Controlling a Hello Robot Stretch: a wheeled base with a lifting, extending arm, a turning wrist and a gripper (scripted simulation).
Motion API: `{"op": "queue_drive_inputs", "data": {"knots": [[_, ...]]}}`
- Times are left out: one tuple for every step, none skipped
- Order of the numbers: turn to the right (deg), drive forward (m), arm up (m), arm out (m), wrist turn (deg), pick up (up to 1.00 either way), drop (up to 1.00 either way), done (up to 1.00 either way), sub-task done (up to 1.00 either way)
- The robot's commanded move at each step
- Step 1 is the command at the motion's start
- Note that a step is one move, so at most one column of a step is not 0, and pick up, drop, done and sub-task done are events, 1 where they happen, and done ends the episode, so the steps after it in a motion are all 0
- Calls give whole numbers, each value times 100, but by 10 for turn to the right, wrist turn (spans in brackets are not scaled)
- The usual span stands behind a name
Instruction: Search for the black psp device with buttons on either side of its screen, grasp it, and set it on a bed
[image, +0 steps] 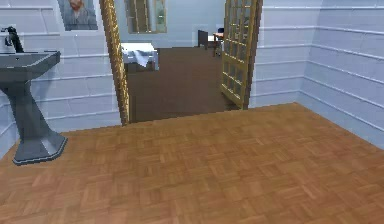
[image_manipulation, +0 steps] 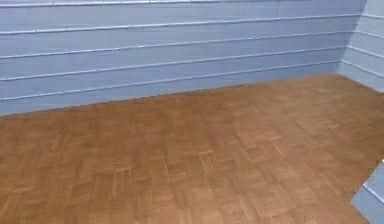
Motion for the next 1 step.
{"op": "queue_drive_inputs", "data": {"knots": [[-30, 0, 0, 0, 0, 0, 0, 0, 0]]}}
